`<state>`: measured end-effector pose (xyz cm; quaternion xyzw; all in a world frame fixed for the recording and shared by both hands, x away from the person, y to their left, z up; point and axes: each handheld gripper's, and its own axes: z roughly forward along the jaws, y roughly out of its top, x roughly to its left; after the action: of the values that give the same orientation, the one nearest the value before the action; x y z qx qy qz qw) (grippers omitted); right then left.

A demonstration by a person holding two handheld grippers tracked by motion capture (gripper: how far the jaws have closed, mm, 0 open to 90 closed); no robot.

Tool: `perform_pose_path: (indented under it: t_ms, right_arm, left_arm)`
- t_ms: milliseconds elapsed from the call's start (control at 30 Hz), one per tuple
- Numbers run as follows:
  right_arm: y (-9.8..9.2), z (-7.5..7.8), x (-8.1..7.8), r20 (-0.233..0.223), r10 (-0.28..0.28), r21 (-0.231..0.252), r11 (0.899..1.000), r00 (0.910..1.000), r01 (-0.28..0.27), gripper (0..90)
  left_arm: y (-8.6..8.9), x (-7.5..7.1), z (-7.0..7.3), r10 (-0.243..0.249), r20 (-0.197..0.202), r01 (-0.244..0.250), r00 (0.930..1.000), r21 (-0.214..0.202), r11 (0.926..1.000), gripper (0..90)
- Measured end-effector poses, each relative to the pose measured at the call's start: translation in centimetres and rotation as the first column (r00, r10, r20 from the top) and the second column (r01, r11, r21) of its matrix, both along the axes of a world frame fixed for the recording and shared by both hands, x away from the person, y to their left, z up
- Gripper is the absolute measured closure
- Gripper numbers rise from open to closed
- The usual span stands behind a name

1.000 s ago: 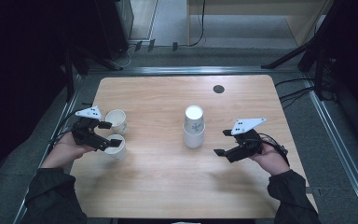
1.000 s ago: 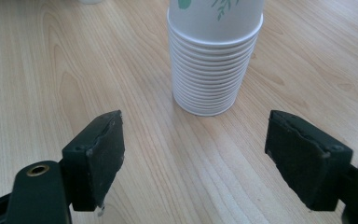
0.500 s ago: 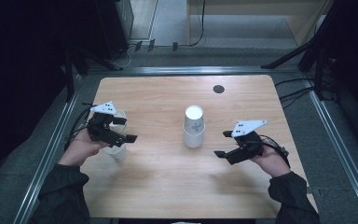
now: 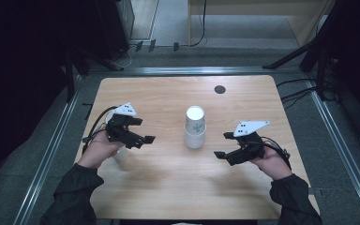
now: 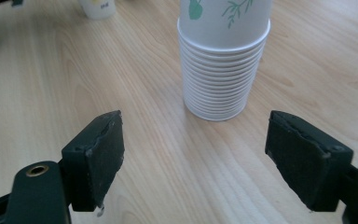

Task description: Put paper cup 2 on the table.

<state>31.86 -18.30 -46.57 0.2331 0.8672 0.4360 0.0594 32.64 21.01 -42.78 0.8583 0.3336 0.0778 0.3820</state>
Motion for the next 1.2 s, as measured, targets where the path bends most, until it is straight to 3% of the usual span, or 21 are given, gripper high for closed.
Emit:
perform_pose_path:
  t_ms: [100,233,400,567,633,700,833,933,1067,1200]
  right_arm:
    - [0.1,0.0,-0.2,-0.001,0.003,0.0,1.0,1.0,-0.003,19.6]
    - [0.3,-0.1,-0.5,0.006,0.012,-0.014,1.0,0.9999,-0.012,19.6]
    - [0.8,-0.3,-0.8,0.008,0.024,-0.021,0.999,0.9997,-0.024,19.6]
    - [1.3,-0.5,-1.1,0.004,0.04,-0.029,0.999,0.9992,-0.04,19.6]
    - [1.5,-0.5,-1.2,0.003,0.044,-0.029,0.999,0.999,-0.044,19.6]
    - [1.6,-0.5,-1.3,0.007,0.05,-0.028,0.998,0.9987,-0.05,19.6]
    - [1.8,-0.5,-1.5,0.008,0.053,-0.028,0.998,0.9985,-0.053,19.6]
    - [1.9,-0.5,-1.6,0.007,0.064,-0.032,0.997,0.9979,-0.064,19.6]
    - [1.9,-0.6,-1.7,0.003,0.066,-0.031,0.997,0.9978,-0.066,19.6]
    - [2.1,-0.7,-1.8,0.003,0.07,-0.035,0.997,0.9975,-0.07,19.6]
  left_arm:
    - [-1.2,-0.2,-0.1,-0.005,0.026,0.005,0.9997,0.017,0.9998,9.1]
    - [-2.7,-0.4,-0.3,-0.014,0.032,0.014,0.9994,-0.005,0.9999,9.1]
    - [-4.5,-0.8,-0.9,-0.022,0.046,0.022,0.9987,0.004,0.9998,9.1]
    - [-6.3,-1.5,-0.8,-0.047,0.047,0.049,0.9978,-0.042,0.9979,9.1]
    - [-6.9,-1.7,-0.9,-0.044,0.051,0.047,0.9977,-0.041,0.9981,9.1]
    - [-7.3,-1.8,-1.2,-0.041,0.04,0.043,0.9984,-0.068,0.9967,9.1]
    - [-8.0,-2.1,-1.9,-0.02,0.04,0.023,0.999,-0.063,0.9978,9.1]
    - [-8.2,-2.3,-2.4,0.011,0.058,-0.007,0.9982,-0.081,0.9967,9.1]
    - [-8.6,-2.8,-3.4,0.013,0.085,-0.008,0.9963,-0.059,0.9982,9.1]
    - [-9.0,-2.9,-4.0,0.004,0.085,-0.001,0.9964,-0.032,0.9995,9.1]
